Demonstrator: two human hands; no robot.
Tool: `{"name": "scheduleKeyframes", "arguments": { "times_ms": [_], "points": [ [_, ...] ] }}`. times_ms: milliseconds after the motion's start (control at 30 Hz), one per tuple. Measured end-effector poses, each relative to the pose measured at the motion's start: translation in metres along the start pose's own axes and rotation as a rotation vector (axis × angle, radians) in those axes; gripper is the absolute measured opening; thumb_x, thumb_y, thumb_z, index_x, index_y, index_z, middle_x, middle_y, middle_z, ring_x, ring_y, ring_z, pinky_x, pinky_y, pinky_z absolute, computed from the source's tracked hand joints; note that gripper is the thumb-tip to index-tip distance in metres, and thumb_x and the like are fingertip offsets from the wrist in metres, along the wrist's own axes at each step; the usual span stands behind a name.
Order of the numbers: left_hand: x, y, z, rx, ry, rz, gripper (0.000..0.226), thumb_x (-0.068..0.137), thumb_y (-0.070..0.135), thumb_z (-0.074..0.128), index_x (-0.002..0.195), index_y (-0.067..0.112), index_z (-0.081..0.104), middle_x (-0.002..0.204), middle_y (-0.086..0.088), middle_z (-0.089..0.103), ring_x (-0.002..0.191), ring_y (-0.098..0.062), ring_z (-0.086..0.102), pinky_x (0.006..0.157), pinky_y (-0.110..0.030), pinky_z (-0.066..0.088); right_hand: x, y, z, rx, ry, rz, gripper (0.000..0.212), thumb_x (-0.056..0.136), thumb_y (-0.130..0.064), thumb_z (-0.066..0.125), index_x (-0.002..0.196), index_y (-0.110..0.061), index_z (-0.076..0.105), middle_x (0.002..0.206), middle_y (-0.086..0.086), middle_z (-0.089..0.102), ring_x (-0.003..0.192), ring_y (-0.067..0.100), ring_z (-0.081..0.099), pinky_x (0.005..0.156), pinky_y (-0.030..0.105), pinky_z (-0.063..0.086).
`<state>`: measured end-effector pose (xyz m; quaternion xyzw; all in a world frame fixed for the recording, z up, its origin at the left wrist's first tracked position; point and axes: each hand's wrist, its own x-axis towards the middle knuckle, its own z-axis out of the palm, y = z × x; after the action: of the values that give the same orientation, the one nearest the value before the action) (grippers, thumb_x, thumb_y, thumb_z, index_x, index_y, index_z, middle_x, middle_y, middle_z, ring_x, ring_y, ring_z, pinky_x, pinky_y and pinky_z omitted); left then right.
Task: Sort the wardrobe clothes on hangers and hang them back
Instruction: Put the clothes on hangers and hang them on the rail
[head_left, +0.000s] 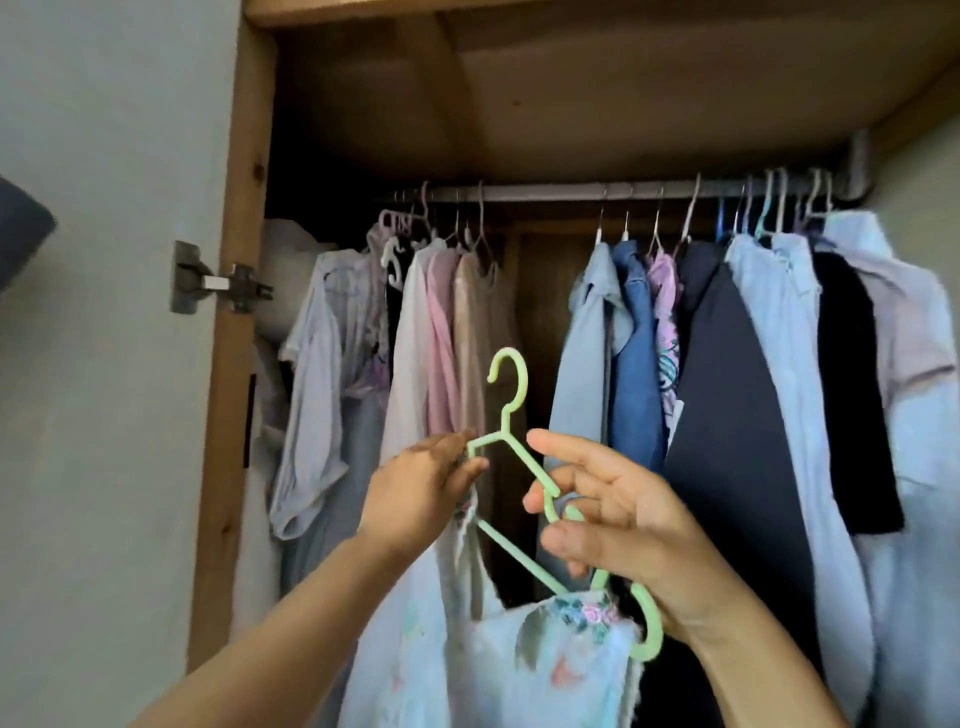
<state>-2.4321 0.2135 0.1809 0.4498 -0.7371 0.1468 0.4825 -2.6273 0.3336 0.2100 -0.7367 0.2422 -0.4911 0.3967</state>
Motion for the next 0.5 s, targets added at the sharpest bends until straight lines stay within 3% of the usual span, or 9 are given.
{"name": "scheduleKeyframes", "arguments": {
  "times_ms": [100, 167, 233, 367, 500],
  "points": [
    [0.021, 0.001, 0.015, -0.063, -0.02, 0.032, 0.055, 0.087, 0.061, 0.04, 0.132, 0.032, 0.052, 0.109, 0.006, 0.064, 0.099, -0.017, 0.061, 0.073, -0.029, 0.045, 0.013, 0.0, -0.011, -0.032, 0.045, -0.01, 0.079, 0.05, -0.025, 0.079, 0.126, -0.021, 0.055, 0.09, 0.004, 0.066, 0.061, 0.008, 0.055, 0.049, 0.02, 0.045],
    [0.034, -0.001, 0.019, -0.104, -0.03, 0.038, 0.076, 0.076, 0.073, 0.032, 0.137, 0.03, 0.048, 0.122, 0.007, 0.061, 0.11, -0.015, 0.057, 0.084, -0.03, 0.048, 0.025, 0.001, -0.016, -0.073, 0.086, -0.022, 0.083, 0.049, -0.028, 0.08, 0.127, -0.021, 0.054, 0.09, 0.003, 0.067, 0.064, 0.009, 0.055, 0.052, 0.019, 0.045],
    [0.043, -0.006, 0.021, -0.126, -0.007, 0.046, 0.08, 0.076, 0.075, 0.029, 0.137, 0.028, 0.047, 0.131, 0.008, 0.056, 0.119, -0.012, 0.052, 0.092, -0.028, 0.045, 0.037, 0.004, -0.019, -0.13, 0.141, -0.033, 0.085, 0.046, -0.031, 0.081, 0.126, -0.021, 0.054, 0.088, 0.0, 0.067, 0.069, 0.011, 0.056, 0.057, 0.017, 0.047],
    [0.08, -0.023, 0.029, -0.179, 0.087, 0.082, 0.046, 0.092, 0.04, 0.041, 0.127, 0.016, 0.059, 0.126, 0.002, 0.061, 0.116, -0.016, 0.055, 0.092, -0.017, 0.037, 0.069, -0.001, -0.027, -0.194, 0.203, -0.071, 0.08, 0.051, -0.025, 0.083, 0.126, -0.018, 0.056, 0.083, -0.002, 0.067, 0.078, 0.013, 0.059, 0.073, 0.019, 0.052],
    [0.13, -0.038, 0.056, -0.266, -0.012, 0.16, 0.036, 0.094, 0.004, 0.048, 0.129, 0.007, 0.056, 0.131, -0.007, 0.057, 0.122, -0.021, 0.053, 0.1, -0.013, 0.03, 0.112, -0.011, -0.039, -0.203, 0.264, -0.141, 0.075, 0.054, -0.015, 0.081, 0.125, -0.012, 0.056, 0.075, -0.005, 0.066, 0.074, 0.006, 0.064, 0.07, 0.014, 0.052]
  ]
}}
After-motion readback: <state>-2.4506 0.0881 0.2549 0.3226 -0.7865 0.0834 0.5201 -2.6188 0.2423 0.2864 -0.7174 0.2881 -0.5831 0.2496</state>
